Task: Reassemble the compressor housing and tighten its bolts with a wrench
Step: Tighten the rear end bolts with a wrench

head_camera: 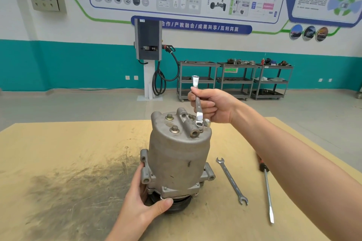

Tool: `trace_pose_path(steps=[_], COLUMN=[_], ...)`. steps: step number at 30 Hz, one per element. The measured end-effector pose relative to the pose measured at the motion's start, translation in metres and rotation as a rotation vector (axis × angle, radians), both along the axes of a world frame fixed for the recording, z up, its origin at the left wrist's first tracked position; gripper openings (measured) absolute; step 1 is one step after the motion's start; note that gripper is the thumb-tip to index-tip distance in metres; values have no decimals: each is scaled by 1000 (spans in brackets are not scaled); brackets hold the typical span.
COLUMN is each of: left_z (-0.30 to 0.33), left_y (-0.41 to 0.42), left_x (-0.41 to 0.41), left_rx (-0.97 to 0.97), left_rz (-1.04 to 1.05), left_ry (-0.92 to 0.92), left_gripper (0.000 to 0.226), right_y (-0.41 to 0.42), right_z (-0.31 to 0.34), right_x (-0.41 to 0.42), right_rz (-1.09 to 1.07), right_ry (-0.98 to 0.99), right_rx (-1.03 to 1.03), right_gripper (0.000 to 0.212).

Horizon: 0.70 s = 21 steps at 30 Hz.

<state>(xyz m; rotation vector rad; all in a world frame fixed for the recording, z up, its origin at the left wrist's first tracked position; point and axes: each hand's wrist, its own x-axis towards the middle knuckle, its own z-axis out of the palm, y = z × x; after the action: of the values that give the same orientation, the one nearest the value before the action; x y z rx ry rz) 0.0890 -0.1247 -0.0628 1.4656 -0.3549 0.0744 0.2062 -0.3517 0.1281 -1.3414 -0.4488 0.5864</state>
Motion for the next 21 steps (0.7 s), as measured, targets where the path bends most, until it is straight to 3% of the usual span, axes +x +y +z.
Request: trace_pose_path(steps=[9, 18, 21], left_z=[0, -7, -10], left_y=[1, 0, 0], left_x=[0, 3, 5], left_rx=[-12, -33, -52], left_rz=[-17, 15, 24], left_ry=[38, 50, 54], left_gripper=[143, 135, 124], right_y=[4, -11, -13], right_z=[-9, -61, -72], right_x=[-3, -57, -82], right_rz=[-35, -549, -667], right_ry=[72, -119, -274], right_rx=[48, 556, 554], right_gripper=[31, 26, 31])
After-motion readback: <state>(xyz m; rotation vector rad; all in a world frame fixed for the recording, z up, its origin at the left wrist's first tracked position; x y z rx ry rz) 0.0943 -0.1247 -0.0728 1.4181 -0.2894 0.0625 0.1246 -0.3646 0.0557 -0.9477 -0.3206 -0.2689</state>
